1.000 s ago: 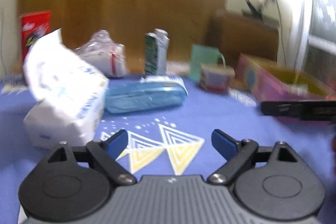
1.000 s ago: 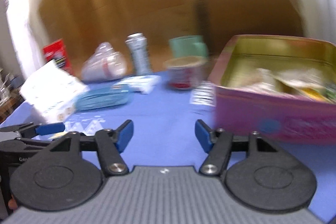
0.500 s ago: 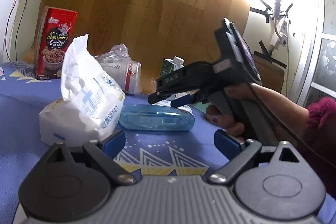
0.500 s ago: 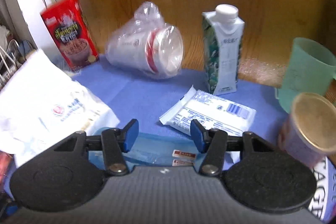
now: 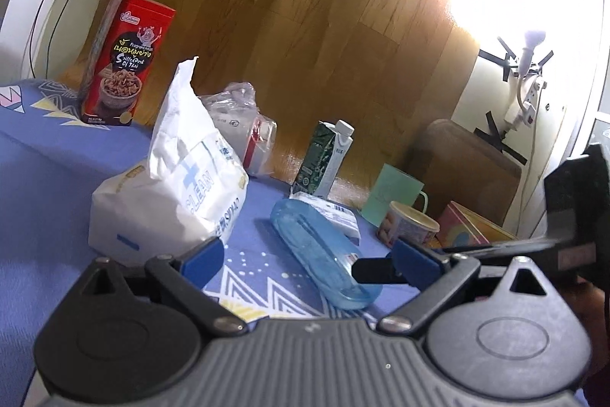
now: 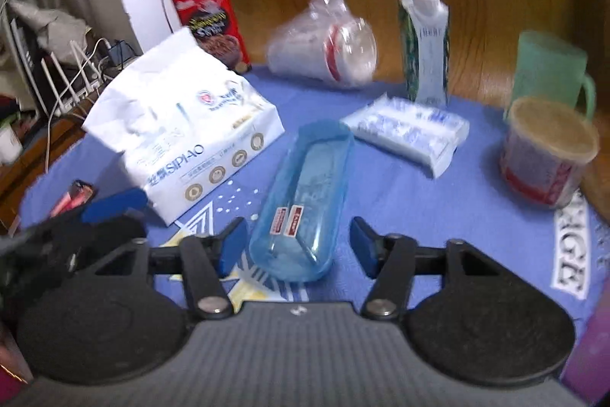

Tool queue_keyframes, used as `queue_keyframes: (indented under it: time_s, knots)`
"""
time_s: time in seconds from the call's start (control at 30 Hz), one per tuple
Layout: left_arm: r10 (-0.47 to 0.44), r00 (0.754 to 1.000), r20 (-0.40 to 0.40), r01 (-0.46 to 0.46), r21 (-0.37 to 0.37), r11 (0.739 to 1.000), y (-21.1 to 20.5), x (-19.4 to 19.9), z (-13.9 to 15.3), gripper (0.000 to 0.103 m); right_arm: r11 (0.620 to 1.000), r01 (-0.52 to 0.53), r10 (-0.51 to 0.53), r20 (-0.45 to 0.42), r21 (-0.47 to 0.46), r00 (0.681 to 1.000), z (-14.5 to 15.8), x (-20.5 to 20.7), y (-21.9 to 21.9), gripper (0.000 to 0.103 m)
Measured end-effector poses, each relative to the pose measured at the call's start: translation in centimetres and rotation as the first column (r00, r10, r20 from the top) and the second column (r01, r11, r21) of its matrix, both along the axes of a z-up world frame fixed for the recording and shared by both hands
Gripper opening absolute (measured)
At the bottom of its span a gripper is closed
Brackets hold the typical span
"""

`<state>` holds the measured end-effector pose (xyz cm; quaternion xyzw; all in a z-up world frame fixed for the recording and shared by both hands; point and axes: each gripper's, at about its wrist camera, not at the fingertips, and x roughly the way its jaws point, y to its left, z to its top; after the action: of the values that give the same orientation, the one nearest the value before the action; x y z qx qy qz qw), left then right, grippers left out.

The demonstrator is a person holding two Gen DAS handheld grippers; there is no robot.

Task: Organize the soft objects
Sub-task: 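Grasp the clear blue plastic case with the left tool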

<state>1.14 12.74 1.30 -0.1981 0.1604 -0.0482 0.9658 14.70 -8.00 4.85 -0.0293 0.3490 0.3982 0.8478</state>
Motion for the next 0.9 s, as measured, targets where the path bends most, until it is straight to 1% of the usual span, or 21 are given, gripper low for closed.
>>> queue_keyframes:
  time_s: [0.03,0.07,0.13,0.17,0.2,0.23,0.3,0.33,0.37,0.4,0.53,0.67,0.77,0.9]
  knots:
    - [0.006,1.000,0.001,-0.006,0.006,1.000,-0.1,0.0,0.0,0.097,1.000,0.001,-0.001,0.042,-0.017,0.999,0.1,-0.6,0.3,0.071]
    - [0.032,0.999,-0.006,-0.032,0.017,0.999,-0.1,-0.1,0.0,0.096,0.999,0.001,0.002,0.078,-0.038,0.997,0.1,-1.1,0.8,0.071]
    - [0.049,0.999,-0.017,-0.049,-0.004,0.999,0.5,0.3,-0.1,0.095,0.998,0.010,-0.004,0.101,-0.057,0.995,-0.2,-1.0,1.6,0.070]
    - [0.050,0.999,-0.020,-0.051,-0.019,0.999,0.7,0.3,-0.2,0.096,0.998,0.016,-0.011,0.092,-0.053,0.996,-0.3,-0.6,1.8,0.070]
    - [0.041,0.999,-0.019,-0.042,-0.028,0.999,0.8,0.3,-0.2,0.098,0.999,0.026,-0.022,0.079,-0.046,0.997,-0.5,-0.2,1.8,0.070]
    - [0.041,0.999,-0.018,-0.041,-0.019,0.999,0.6,0.2,-0.2,0.098,0.998,0.045,-0.042,0.071,-0.046,0.997,-0.9,0.3,1.8,0.071]
    - [0.042,0.999,-0.013,-0.042,0.021,0.999,0.0,0.2,-0.2,0.098,0.996,0.073,-0.070,0.059,-0.058,0.996,-1.5,0.9,1.7,0.070]
    - [0.039,0.999,-0.010,-0.038,0.037,0.999,-0.3,0.2,-0.1,0.098,0.995,0.081,-0.078,0.048,-0.060,0.996,-1.8,1.1,1.6,0.067]
    - [0.036,0.999,-0.009,-0.035,0.056,0.998,-0.6,0.2,-0.1,0.098,0.995,0.080,-0.079,0.033,-0.054,0.996,-2.1,1.2,1.5,0.060]
    - [0.031,0.999,-0.008,-0.031,0.069,0.997,-0.8,0.2,-0.1,0.098,0.996,0.073,-0.072,0.017,-0.051,0.997,-2.5,1.1,1.5,0.056]
    - [0.010,1.000,-0.007,-0.009,0.097,0.995,-1.3,0.4,-0.1,0.099,0.997,0.055,-0.053,0.032,-0.056,0.998,-2.7,-0.8,0.4,0.056]
    - [-0.019,1.000,-0.008,0.019,0.108,0.994,-1.7,0.4,-0.1,0.101,0.997,0.041,-0.037,0.054,-0.065,0.998,-2.6,-4.3,-2.6,0.056]
    - [-0.056,0.998,-0.016,0.057,0.127,0.990,-2.2,0.4,-0.1,0.101,0.998,0.036,-0.033,0.060,-0.050,0.998,-2.6,-7.6,-6.5,0.056]
    - [-0.103,0.994,-0.022,0.105,0.189,0.976,-3.6,0.3,0.1,0.102,0.994,0.098,-0.095,0.062,-0.055,0.994,-2.8,-11.4,-13.1,0.057]
